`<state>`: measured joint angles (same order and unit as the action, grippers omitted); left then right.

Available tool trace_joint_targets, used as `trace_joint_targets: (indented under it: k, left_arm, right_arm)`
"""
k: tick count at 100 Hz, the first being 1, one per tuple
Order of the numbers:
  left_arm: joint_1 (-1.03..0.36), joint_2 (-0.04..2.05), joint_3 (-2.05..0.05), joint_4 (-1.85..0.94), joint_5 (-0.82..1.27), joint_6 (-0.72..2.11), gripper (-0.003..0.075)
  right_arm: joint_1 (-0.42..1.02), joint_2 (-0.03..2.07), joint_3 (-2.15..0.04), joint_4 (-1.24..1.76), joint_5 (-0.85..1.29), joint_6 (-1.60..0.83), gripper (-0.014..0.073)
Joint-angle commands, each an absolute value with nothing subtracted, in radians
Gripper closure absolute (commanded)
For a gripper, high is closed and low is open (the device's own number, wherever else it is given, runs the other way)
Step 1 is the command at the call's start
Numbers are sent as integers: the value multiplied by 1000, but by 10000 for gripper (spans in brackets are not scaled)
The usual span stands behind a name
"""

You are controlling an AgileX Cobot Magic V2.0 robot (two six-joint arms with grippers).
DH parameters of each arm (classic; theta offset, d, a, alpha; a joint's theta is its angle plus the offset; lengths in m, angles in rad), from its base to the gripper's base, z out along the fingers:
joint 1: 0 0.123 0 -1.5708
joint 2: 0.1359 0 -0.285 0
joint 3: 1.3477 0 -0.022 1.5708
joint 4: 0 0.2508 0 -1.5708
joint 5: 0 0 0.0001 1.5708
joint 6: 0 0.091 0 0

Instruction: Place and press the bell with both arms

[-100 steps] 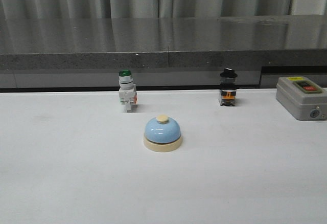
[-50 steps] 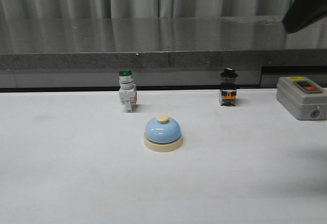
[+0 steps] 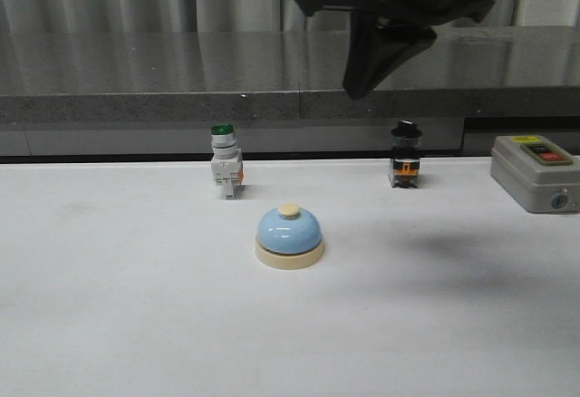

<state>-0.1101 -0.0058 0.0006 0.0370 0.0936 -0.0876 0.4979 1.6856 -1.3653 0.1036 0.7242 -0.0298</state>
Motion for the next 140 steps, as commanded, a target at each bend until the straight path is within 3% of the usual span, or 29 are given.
trace_joint_targets:
  k: [1,43,89,140]
  left_arm:
    - [-108,-36,44,37,17,-88,741]
    - [-108,-36,44,37,17,-88,741]
    - [-108,-36,44,37,17,-88,741]
    - [-108,-36,44,37,17,-88,741]
  right_arm:
    - [517,1701,-1457,111,734,-30,654]
    - [575,1939,-1703,112,921,-30,654]
    - [578,2073,-1731,118,961,-30,654]
    - [518,1879,-1694,89,968,11,654]
